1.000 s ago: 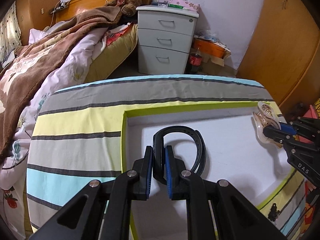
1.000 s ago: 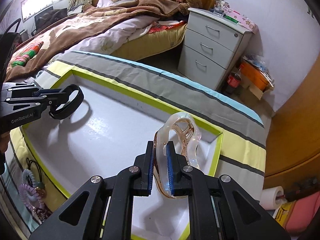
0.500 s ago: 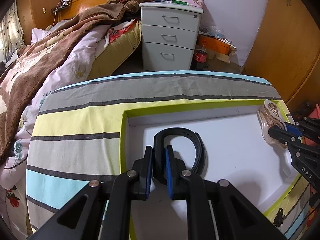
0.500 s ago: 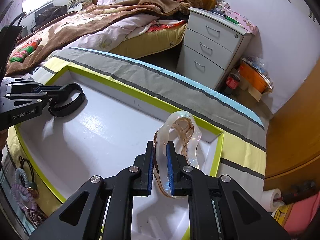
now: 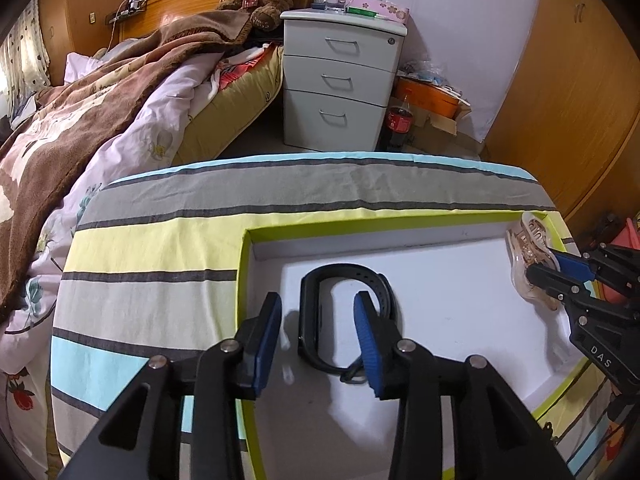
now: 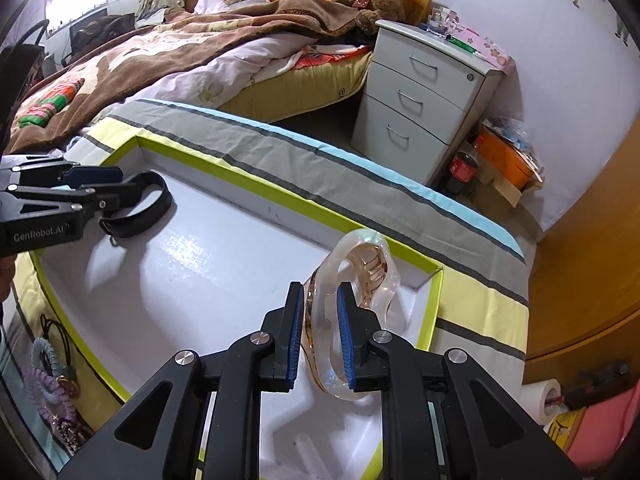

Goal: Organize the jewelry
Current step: 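Withdraw both tools from the box back toward the remaining jewelry, then grasp the beaded bracelet with the right tool while the left tool grasps a pink bracelet, then lift both held bracelets and carry them toward the green box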

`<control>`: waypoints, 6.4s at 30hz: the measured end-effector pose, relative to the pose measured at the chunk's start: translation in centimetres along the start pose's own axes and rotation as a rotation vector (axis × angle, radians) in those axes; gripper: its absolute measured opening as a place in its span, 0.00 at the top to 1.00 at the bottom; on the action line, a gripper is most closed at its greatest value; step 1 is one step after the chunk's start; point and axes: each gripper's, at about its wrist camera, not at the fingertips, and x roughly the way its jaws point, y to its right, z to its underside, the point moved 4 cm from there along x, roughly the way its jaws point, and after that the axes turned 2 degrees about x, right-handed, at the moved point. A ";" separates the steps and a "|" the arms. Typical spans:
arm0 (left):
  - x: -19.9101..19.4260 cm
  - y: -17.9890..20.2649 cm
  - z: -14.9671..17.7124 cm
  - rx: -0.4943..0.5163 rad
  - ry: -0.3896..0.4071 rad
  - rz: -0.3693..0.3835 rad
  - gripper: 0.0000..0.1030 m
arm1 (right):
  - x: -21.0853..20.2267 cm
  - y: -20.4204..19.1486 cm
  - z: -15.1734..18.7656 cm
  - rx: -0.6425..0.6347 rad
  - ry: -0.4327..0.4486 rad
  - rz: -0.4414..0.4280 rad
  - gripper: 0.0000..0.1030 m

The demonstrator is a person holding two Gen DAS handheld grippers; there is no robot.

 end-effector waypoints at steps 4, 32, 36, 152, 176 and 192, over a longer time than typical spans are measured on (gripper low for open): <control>-0.6 0.4 0.2 0.004 0.013 0.003 0.48 | -0.5 -0.2 0.0 -0.001 0.011 -0.009 0.75; -13.1 1.4 5.0 -0.029 0.223 0.024 0.27 | -11.5 -2.6 4.3 0.152 0.219 -0.058 0.68; -14.4 1.0 6.2 -0.045 0.249 0.032 0.25 | -12.6 -3.0 5.9 0.186 0.238 -0.075 0.68; -9.1 9.3 16.1 0.379 -0.004 0.204 0.84 | -13.4 -4.9 19.3 0.371 0.192 -0.392 0.96; -10.8 9.3 17.6 0.387 0.053 0.094 0.90 | -13.6 -4.6 19.9 0.390 0.206 -0.403 0.96; -12.9 9.2 16.1 0.336 0.100 0.131 0.92 | -15.4 -3.9 18.5 0.377 0.256 -0.365 0.96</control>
